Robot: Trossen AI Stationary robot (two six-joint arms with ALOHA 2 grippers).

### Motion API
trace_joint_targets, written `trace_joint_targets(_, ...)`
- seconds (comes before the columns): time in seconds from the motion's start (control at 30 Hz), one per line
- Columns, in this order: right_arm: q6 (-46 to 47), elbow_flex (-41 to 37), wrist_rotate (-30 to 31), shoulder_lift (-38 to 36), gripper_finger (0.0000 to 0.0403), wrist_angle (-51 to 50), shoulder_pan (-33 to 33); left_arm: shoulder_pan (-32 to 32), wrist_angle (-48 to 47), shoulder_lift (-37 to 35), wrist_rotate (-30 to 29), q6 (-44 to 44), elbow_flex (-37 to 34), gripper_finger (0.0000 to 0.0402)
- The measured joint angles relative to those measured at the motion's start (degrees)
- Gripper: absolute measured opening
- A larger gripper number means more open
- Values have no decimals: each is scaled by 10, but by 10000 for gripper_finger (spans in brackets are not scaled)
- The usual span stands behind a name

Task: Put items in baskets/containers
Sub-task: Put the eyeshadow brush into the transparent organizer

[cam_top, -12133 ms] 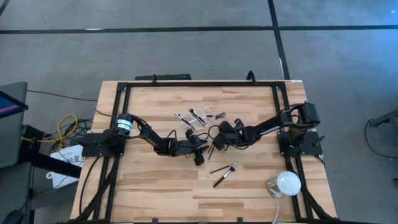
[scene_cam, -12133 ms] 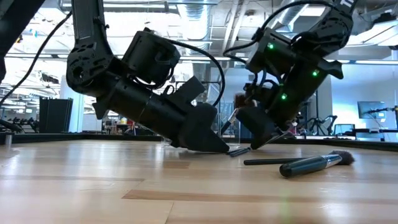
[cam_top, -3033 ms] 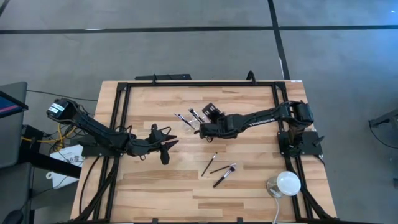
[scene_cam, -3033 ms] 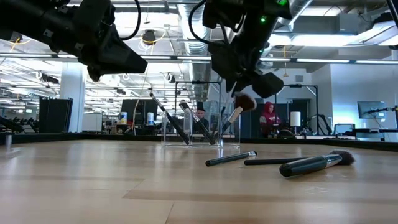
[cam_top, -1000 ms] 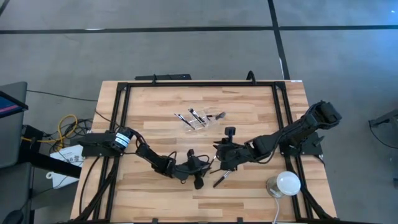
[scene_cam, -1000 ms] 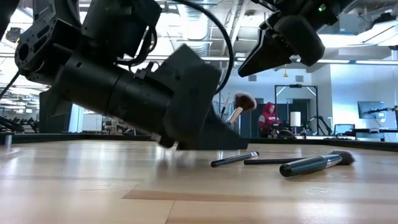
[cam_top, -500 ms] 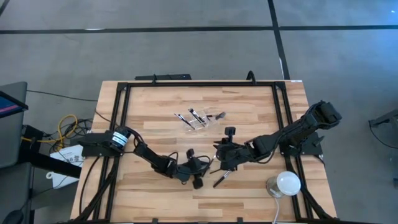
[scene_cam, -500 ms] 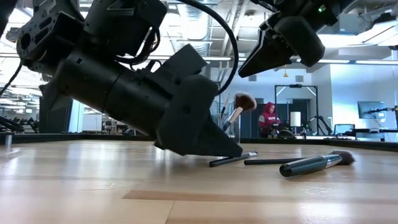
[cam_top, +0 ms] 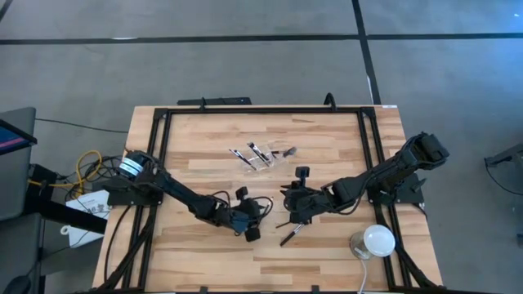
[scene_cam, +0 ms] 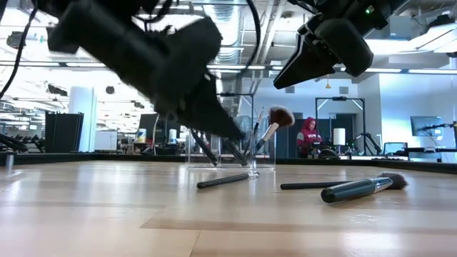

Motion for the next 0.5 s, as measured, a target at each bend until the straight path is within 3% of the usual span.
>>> trace_joint_targets(0.17, 0, 0, -1, 0, 57, 0, 0, -6, 4, -15, -15, -78, 1, 102)
trace_joint_targets(0.5, 0, 0, -1, 0, 57, 1, 0, -12, 18, 93, -62, -184, 3, 102)
